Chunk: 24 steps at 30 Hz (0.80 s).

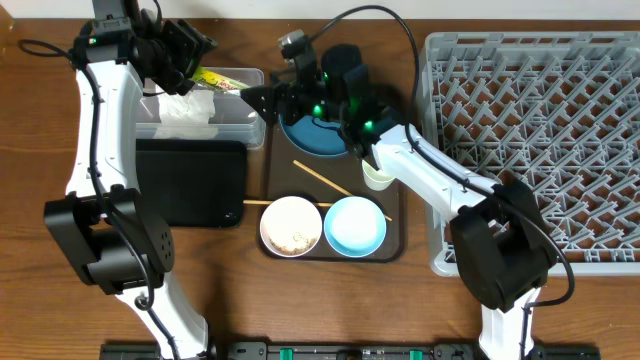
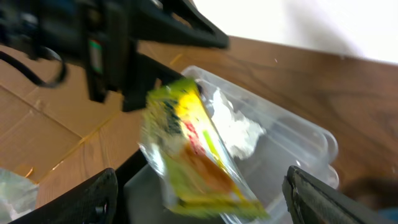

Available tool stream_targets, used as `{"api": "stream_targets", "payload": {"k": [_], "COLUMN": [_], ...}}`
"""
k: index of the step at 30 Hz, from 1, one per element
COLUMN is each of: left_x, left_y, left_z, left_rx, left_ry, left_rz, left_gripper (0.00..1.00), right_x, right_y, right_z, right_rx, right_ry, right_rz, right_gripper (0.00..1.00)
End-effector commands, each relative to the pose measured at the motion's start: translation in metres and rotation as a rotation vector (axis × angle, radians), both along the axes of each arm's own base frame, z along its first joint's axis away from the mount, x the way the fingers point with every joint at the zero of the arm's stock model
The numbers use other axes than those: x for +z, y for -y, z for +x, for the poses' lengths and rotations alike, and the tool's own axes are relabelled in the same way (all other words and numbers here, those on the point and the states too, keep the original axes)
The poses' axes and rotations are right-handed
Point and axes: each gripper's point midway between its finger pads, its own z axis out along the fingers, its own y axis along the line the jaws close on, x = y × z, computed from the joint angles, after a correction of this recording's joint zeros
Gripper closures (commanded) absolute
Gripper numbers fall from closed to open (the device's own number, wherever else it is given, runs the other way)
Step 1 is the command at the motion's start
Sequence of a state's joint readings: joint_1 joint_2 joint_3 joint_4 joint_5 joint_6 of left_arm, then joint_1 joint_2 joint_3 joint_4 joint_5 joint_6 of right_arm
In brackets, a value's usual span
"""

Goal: Sort waste into correct bins and load items into the dishwasher rack

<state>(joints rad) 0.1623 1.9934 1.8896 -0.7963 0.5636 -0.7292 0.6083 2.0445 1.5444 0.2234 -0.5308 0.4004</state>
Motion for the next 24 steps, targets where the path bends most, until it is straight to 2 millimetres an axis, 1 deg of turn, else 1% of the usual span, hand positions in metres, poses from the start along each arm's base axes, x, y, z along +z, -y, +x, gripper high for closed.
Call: {"api": "stream_targets", "payload": {"k": [1, 5, 7, 12, 18, 21, 24], "left_x": [0.012, 0.015, 0.015, 0.014, 0.014, 0.011, 0.01], "left_y": [0.001, 0.007, 0.007, 0.007, 0.011, 0.012, 0.012], "left_z": [-0.003, -0.004, -0.004, -0.005, -0.009, -0.013, -0.015], "left_rx": [-0.02, -0.054, -0.089, -0.129, -0.18, -0.187, -0.202], "left_ry": [0.024, 0.038, 0.057, 0.077, 0.085, 0.071, 0.067], "left_rz": [-0.006, -0.025, -0.001, 0.028, 0.036, 0.037, 0.043], "left_gripper": [0.34, 0.34, 0.34, 0.34, 0.34, 0.34, 0.34], "right_x": [0.01, 0.002, -0.001, -0.002, -0.015, -0.019, -0.026], "right_y": [-0.012, -0.017, -0.017, -0.025, -0.031, -0.033, -0.031], "right_z": [-0.007, -0.009, -0.009, -0.016, -0.019, -0.019, -0.014], "right_rx": [0.031, 0.04, 0.045, 0.071, 0.047, 0.044, 0.006], "right_ry": [0.056, 0.069, 0.069, 0.123, 0.175, 0.196, 0.198], "right_rz": [-0.005, -0.027, -0.031, -0.057, -0.139, -0.161, -0.189], "right_gripper": [0.18, 0.19, 0.19, 0.2, 0.22, 0.24, 0.26]}}
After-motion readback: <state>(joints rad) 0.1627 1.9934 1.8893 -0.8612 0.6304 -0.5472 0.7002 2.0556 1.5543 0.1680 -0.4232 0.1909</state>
